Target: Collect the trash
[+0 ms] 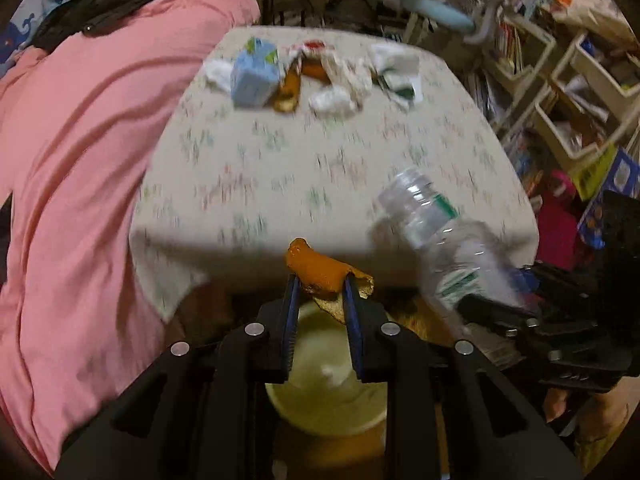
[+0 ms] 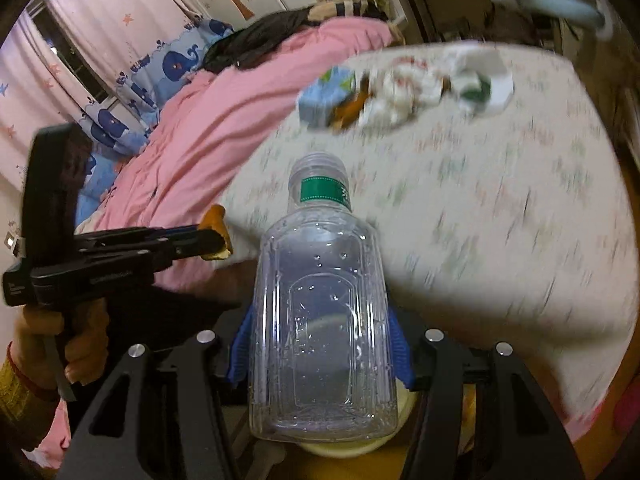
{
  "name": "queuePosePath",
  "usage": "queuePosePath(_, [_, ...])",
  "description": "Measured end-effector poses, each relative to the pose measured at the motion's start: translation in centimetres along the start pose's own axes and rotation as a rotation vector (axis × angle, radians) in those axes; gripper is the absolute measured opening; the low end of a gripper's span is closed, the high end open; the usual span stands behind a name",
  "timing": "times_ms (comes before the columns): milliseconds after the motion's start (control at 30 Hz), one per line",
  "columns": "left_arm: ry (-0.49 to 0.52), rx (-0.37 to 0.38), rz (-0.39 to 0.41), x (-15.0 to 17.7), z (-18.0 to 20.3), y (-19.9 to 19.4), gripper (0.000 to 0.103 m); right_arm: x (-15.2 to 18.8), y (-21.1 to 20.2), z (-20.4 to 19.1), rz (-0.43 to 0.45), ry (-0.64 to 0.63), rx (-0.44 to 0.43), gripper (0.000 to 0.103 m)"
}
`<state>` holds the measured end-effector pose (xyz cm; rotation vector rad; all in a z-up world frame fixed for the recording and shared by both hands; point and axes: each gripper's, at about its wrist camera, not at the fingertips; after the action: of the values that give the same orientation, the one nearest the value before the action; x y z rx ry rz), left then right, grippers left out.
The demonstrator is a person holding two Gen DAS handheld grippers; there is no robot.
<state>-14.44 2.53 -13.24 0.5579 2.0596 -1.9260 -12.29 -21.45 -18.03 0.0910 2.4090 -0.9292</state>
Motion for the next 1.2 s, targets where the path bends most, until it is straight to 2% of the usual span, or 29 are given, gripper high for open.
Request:
queuePosePath(100, [0.028,-0.011,-0.029,2.3,0.9,-0.4,0.021,2.5,1.3,-0.7,-0.044,0.023,0.011,0.055])
queuePosePath(233, [0.074,-0.025,-0.091,5.2,2.5,0.5,0.021,4.1,2.9,-1.3,-0.115,0.013,0.028,0.056])
queuePosePath(300, [0.088,-0.039,-0.138,6.3,2.9,1.4,0.021,4.4,3.6,-1.6,-0.141,-0.009,0.081,0.058])
queuePosePath(367, [0.086,-0.055,-0.161,7.0,2.8,1.6,0.025,4.1,3.3,-2.0,-0.147,-0.052,0.146,0.065])
queuePosePath(433, [0.083,-0.068,-0.155,7.0,2.3,1.3,0.041,3.6,2.8,-2.5,-0.134,-0.104,0.218,0.074])
queuePosePath(467, [0.078,-0.082,-0.135,6.8,2.0,0.9,0.047,3.3,2.4,-2.9,-0.122,-0.135,0.267,0.075])
queuePosePath(533, [0.056,-0.105,-0.066,6.2,1.4,-0.4,0.066,2.9,1.7,-3.4,-0.097,-0.178,0.333,0.077])
queuePosePath(567, [0.041,-0.125,-0.017,5.7,1.0,-1.2,0.068,2.2,1.0,-3.8,-0.074,-0.207,0.377,0.078])
queuePosePath(633, [0.01,-0.175,0.076,4.6,0.5,-2.7,0.079,1.5,0.2,-4.1,-0.031,-0.245,0.435,0.084])
queuePosePath(733, [-0.061,-0.243,0.216,2.4,-0.6,-4.8,0.089,0.2,-1.9,-4.7,0.049,-0.308,0.511,0.088])
queuePosePath(833, [-0.14,-0.284,0.328,-0.3,-1.6,-6.4,0.095,-1.5,-4.0,-5.2,0.137,-0.352,0.58,0.093])
queuePosePath(900, [-0.188,-0.299,0.392,-2.2,-2.0,-6.9,0.096,-3.1,-4.7,-5.5,0.19,-0.364,0.599,0.094])
queuePosePath(1033, [-0.231,-0.303,0.456,-5.7,-1.7,-6.9,0.096,-6.3,-5.8,-5.3,0.289,-0.362,0.615,0.096])
queuePosePath(1200, [-0.24,-0.318,0.517,-10.1,-0.8,-5.9,0.096,-9.5,-6.1,-4.4,0.36,-0.345,0.622,0.096])
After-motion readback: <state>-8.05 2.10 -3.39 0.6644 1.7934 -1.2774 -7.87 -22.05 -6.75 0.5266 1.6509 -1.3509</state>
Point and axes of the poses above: each gripper's, at about its wrist camera, not at the fingertips, and y roughly the way its jaws point, z to its right, x to its underside, and after that the axes turned 14 degrees about -x, right-handed
